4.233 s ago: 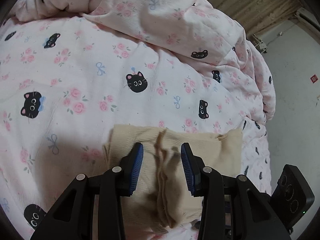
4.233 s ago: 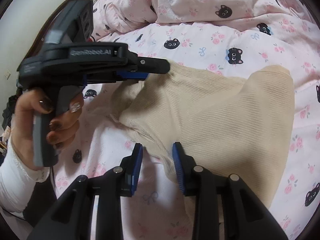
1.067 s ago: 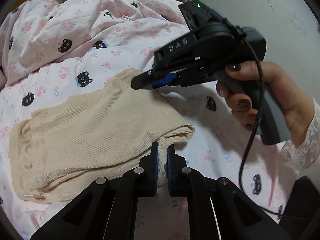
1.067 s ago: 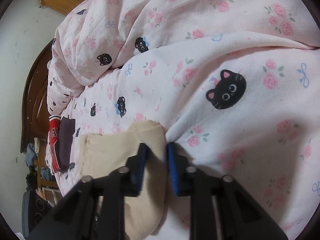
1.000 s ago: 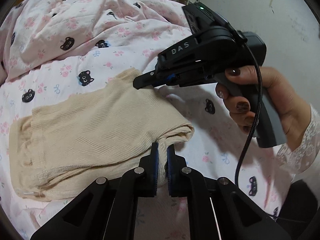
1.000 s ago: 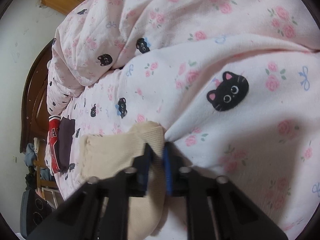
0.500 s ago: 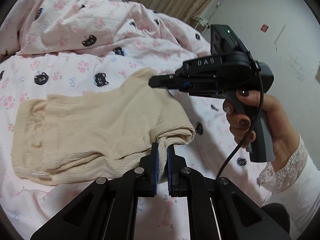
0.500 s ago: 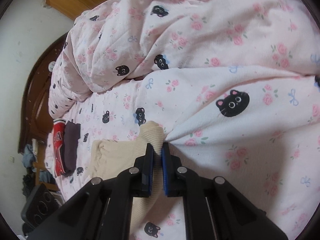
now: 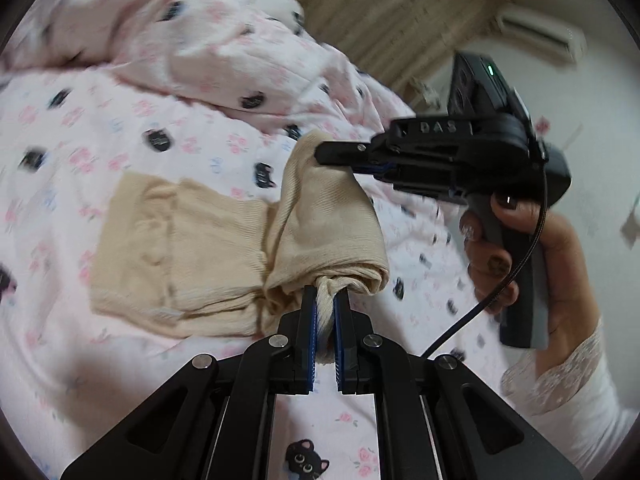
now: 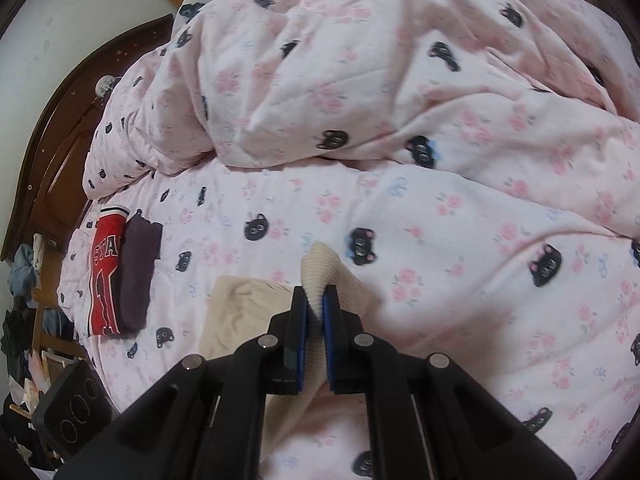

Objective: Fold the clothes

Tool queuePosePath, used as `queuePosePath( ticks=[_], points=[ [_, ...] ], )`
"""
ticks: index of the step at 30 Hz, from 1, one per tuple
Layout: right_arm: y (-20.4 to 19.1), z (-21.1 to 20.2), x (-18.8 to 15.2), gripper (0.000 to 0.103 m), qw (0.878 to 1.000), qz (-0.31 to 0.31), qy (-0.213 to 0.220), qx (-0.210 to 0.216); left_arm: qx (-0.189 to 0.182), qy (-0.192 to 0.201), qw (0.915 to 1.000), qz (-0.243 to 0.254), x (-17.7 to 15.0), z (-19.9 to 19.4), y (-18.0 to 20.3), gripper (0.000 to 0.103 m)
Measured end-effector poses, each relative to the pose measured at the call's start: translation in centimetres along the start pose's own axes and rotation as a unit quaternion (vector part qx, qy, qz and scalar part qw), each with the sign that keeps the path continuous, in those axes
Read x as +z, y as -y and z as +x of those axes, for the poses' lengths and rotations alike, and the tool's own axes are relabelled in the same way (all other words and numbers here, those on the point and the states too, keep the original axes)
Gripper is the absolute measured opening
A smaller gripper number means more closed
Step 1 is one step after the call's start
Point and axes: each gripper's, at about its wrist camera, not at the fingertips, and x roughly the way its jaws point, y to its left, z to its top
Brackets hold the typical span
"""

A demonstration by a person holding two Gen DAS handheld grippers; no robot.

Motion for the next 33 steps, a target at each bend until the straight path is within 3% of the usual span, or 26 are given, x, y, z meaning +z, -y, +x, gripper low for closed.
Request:
queuePosePath(
  ticks=[3,10,23,29,33],
  points=[
    [-1.6,1.0,0.4,0.008,1.000,-0.002,-0.005,0.001,-0.028,0.031,0.9975,-0.056,-0.6,-1.5,-2.0,0.006],
    [-5.6,4.9,0.8,0.009,0.999,-0.021,-0.035,-0.011,-0.035,0.053,0.9909,-0.119,-1.9,-2.7,-4.4,0.006],
    [-8.3,11.5,0.4,0.012,0.996,-0.037,-0.080,-0.030,0.014,0.041,0.9702,-0.238,-3.9,-3.2,-9.1,0.010],
    [-8.9,11.0,0.9,0.021,0.997,-0.036,-0.064,0.017,0.046,0.057,0.9700,-0.232,-3.8,-4.8,-9.0,0.010],
    [-9.1,8.8,1.5,0.022,0.997,-0.037,-0.033,0.052,0.081,0.091,0.9741,-0.191,-2.9,-6.5,-7.7,0.011]
  ],
)
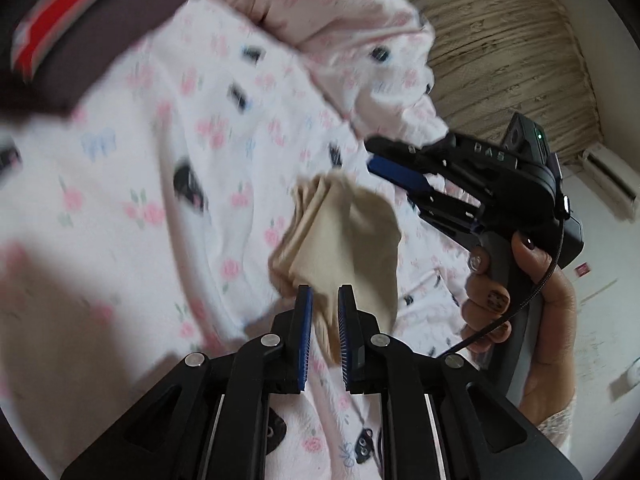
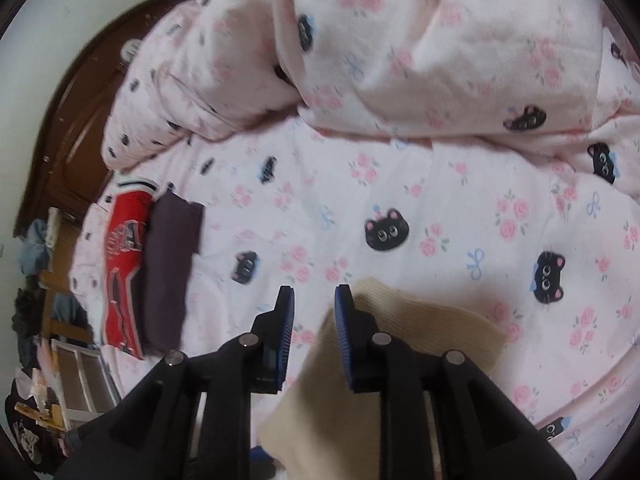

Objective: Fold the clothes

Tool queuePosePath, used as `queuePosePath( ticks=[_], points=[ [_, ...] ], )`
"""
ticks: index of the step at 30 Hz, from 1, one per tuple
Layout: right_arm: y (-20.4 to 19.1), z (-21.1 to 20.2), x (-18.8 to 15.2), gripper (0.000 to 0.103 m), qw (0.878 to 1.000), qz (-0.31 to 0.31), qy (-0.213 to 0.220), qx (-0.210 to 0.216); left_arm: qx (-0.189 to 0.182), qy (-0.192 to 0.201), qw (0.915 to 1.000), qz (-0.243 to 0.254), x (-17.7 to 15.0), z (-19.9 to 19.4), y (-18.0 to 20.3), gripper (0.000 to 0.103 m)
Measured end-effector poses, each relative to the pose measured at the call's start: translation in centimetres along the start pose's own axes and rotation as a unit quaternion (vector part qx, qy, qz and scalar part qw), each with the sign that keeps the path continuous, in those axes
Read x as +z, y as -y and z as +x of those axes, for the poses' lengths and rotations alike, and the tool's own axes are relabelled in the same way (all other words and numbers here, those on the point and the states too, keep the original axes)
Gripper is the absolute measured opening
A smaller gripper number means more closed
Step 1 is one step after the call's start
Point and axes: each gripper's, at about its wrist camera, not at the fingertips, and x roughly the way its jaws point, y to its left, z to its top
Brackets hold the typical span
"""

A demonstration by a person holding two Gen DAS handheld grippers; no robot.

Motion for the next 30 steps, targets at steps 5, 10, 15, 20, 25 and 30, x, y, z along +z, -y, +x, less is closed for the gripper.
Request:
queuePosePath(
  ticks=[5,10,15,20,25,30],
  points=[
    [0.5,-1.9,-0.3,0.022,1.000,-0.014,0.008,0.001,-0.009,0.003,0.9985,0.054,1.2,0.7,1.7,0.011],
    [2.0,-2.7,-2.4,0.023,1.000,-0.022,-0.010,0.016,0.005,-0.036,0.9965,0.076,1.3,3.8,1.9,0.011],
    [4.1,-1.4,-3.4,0.023,1.000,-0.008,-0.030,0.003,0.027,-0.059,0.9959,0.064,1.0,5.8,0.9,0.011],
    [6.5,0.5,-3.0,0.022,0.999,0.021,-0.027,-0.001,0.038,-0.058,0.9947,0.075,0.5,5.9,1.1,0.011],
    [7.5,-0.3,-2.5,0.022,0.999,0.031,0.006,0.010,0.047,-0.054,0.9939,0.084,0.2,5.9,1.5,0.011],
    [9.0,-3.5,-2.5,0.024,0.998,0.043,0.031,0.025,0.049,-0.032,0.9894,0.133,-0.3,5.0,3.6,0.011]
  ],
)
